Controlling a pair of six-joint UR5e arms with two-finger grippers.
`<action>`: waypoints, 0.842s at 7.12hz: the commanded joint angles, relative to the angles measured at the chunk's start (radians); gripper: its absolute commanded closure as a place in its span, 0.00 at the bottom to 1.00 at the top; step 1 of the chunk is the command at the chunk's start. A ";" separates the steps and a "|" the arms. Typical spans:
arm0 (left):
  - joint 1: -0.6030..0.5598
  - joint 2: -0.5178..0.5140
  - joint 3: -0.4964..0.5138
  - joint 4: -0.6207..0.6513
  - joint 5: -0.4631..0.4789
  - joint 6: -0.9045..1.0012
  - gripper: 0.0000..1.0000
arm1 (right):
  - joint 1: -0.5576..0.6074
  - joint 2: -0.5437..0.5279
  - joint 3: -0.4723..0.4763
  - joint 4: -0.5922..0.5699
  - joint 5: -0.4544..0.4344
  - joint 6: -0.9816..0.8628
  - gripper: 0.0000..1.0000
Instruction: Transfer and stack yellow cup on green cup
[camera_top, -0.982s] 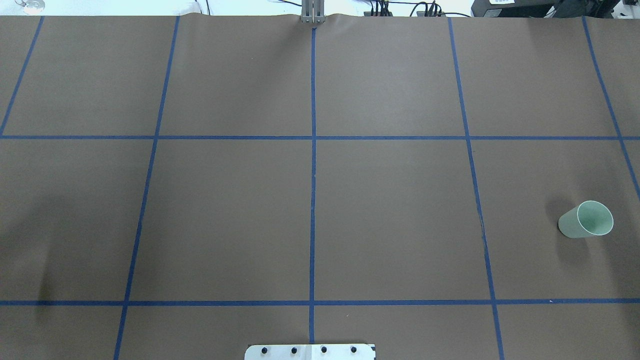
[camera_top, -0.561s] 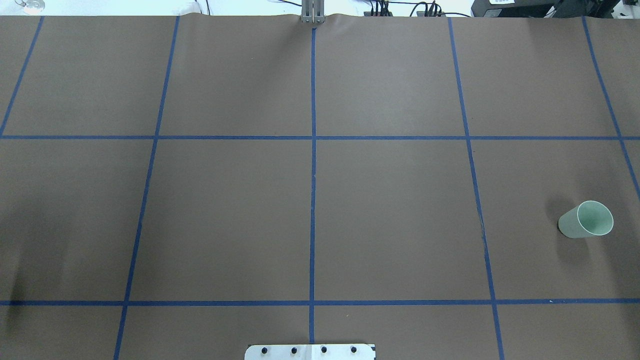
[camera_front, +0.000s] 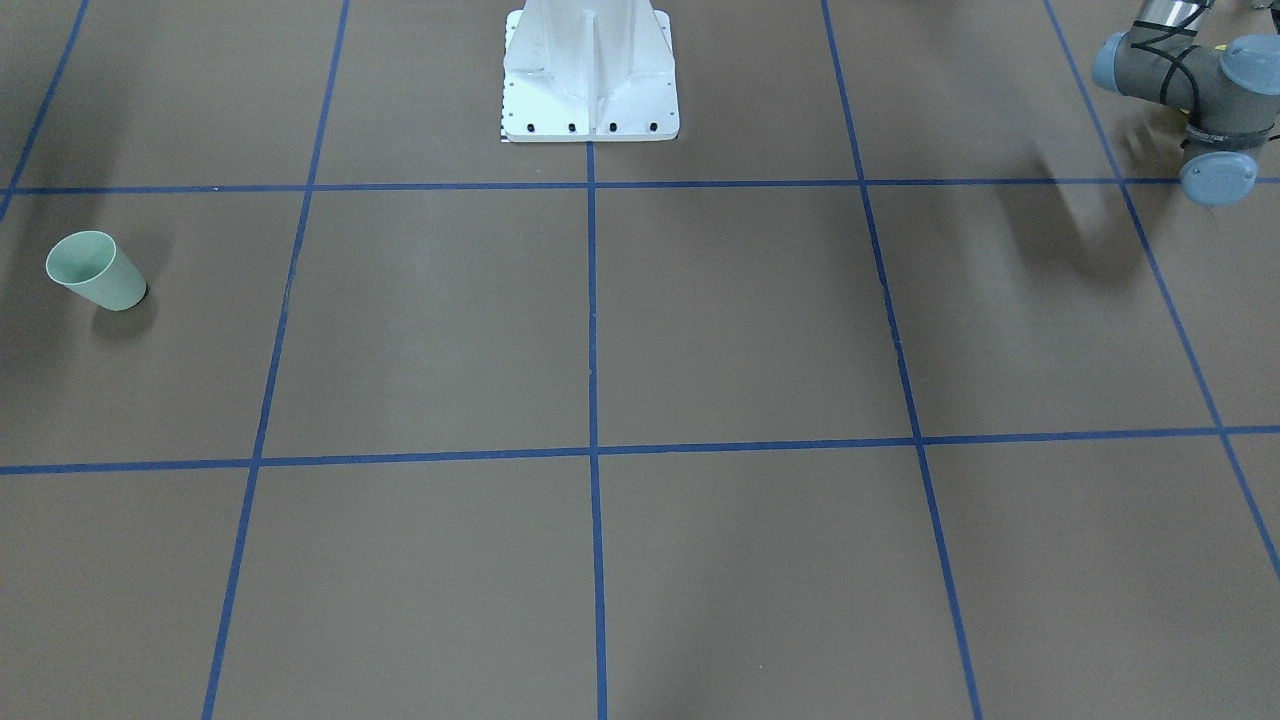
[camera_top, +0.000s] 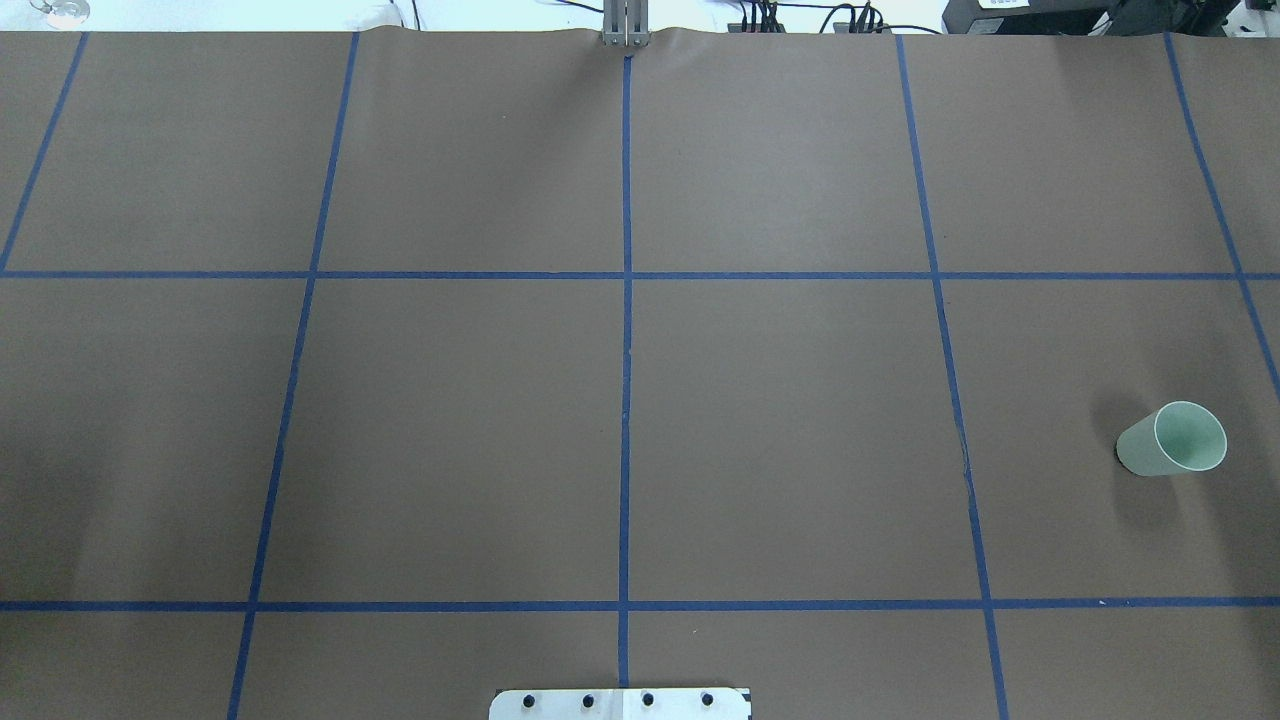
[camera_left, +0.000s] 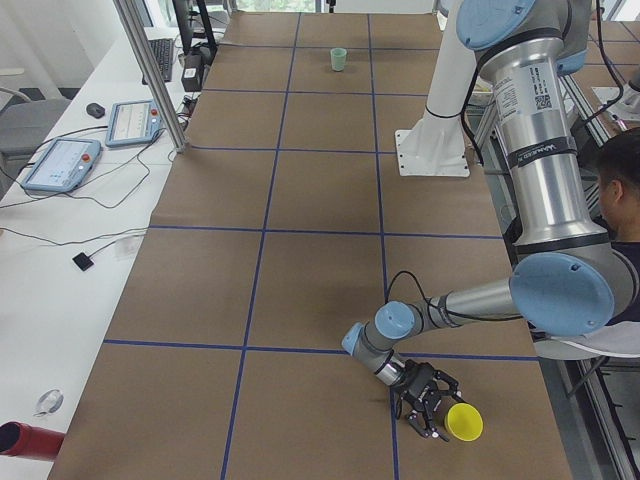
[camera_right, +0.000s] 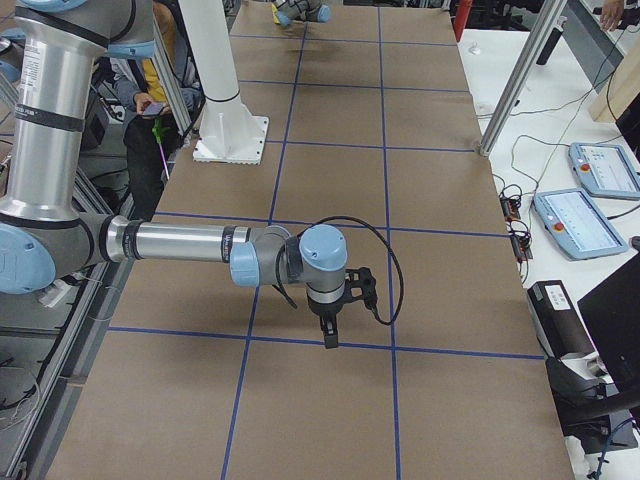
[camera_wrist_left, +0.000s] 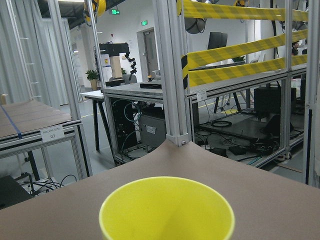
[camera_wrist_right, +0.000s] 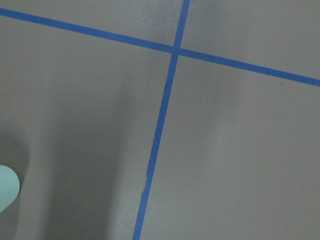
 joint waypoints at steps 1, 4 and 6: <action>0.001 0.004 0.008 -0.002 -0.032 -0.022 0.00 | -0.003 0.000 0.000 0.001 0.000 -0.001 0.00; 0.006 0.002 0.032 -0.019 -0.067 -0.024 0.00 | -0.003 0.000 -0.003 0.001 0.000 -0.001 0.00; 0.011 0.001 0.032 -0.019 -0.074 -0.012 0.00 | -0.003 0.000 -0.005 0.001 0.000 0.000 0.00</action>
